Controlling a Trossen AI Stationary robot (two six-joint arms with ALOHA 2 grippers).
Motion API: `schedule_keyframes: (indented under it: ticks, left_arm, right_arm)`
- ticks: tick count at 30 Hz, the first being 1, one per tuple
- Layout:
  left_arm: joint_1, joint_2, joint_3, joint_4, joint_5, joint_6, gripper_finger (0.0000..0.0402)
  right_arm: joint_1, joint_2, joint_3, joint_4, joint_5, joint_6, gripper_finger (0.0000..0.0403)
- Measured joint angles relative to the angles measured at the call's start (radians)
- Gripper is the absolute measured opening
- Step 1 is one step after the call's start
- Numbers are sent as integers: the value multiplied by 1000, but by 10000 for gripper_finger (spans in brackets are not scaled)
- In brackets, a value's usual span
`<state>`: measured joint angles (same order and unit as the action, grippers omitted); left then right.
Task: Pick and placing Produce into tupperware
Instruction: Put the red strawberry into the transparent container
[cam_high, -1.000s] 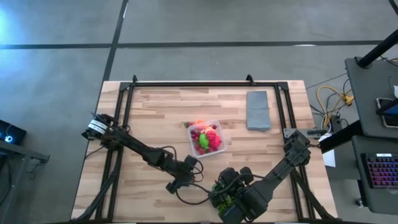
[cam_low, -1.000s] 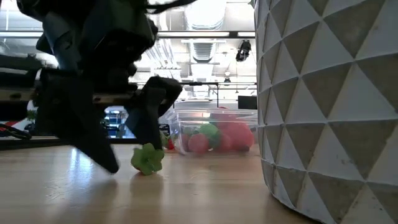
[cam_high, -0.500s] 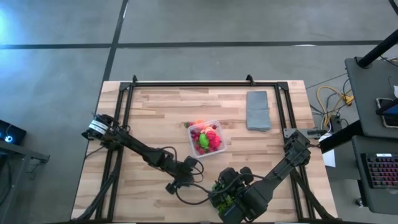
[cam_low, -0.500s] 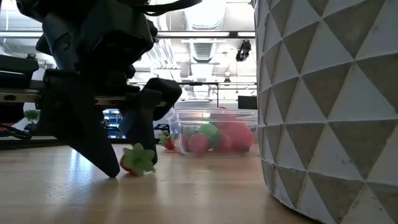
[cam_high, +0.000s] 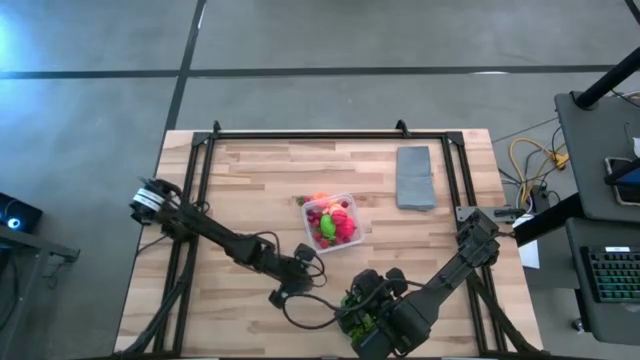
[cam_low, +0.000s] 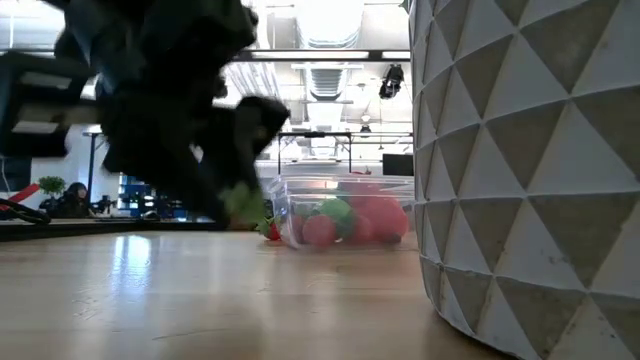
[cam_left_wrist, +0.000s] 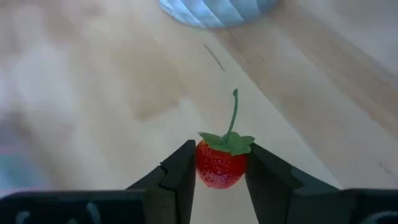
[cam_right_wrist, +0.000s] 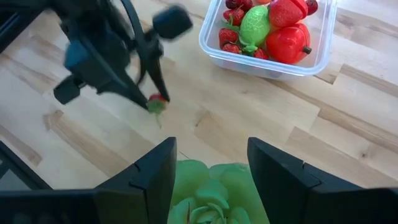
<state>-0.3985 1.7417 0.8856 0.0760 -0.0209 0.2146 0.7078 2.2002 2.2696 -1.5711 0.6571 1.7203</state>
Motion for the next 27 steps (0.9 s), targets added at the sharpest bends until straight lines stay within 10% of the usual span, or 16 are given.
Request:
schedule_keyframes:
  ticks: [10,27]
  left_arm:
    - [50,-212,-9,-51,-402,57,106]
    - [340,-173,4,-38,-146,-130,109]
  right_arm:
    - [1,0,0,0,25,-4,189]
    - [1,0,0,5,25,15,189]
